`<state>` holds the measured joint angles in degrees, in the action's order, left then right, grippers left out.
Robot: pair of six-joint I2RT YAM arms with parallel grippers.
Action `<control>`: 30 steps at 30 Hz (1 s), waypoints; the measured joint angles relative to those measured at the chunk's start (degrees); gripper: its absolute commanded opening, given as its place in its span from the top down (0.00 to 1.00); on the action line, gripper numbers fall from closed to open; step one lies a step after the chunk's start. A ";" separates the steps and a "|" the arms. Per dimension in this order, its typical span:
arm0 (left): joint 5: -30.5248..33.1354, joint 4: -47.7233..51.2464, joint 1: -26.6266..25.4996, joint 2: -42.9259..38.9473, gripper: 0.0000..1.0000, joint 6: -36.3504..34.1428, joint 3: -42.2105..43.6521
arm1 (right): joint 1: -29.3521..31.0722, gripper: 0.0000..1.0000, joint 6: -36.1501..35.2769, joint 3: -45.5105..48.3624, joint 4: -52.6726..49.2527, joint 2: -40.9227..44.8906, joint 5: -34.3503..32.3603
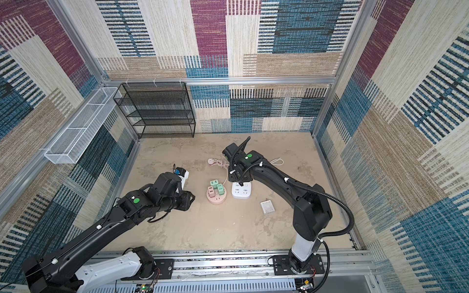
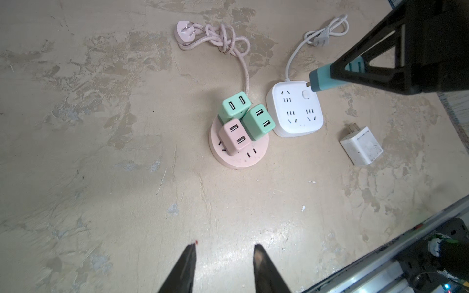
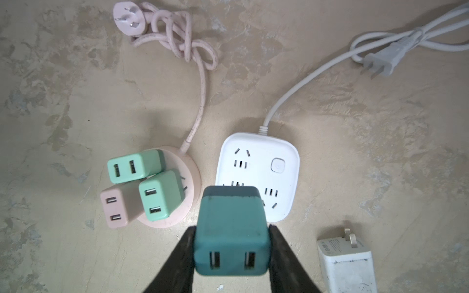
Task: Insert the plug
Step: 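Carry the teal plug over the white strip while the left gripper withdraws, then lower the teal plug with the right gripper into the white strip's socket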
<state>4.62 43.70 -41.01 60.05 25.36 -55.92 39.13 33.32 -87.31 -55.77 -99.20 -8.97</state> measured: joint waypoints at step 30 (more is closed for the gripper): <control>-3.34 -7.06 -0.63 0.26 0.58 0.17 4.44 | -2.73 1.00 -2.16 -1.77 0.02 -7.82 3.48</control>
<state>1.28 36.64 -41.65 60.31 25.54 -51.48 36.40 31.16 -89.08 -55.75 -107.02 -5.50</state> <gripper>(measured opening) 0.418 0.434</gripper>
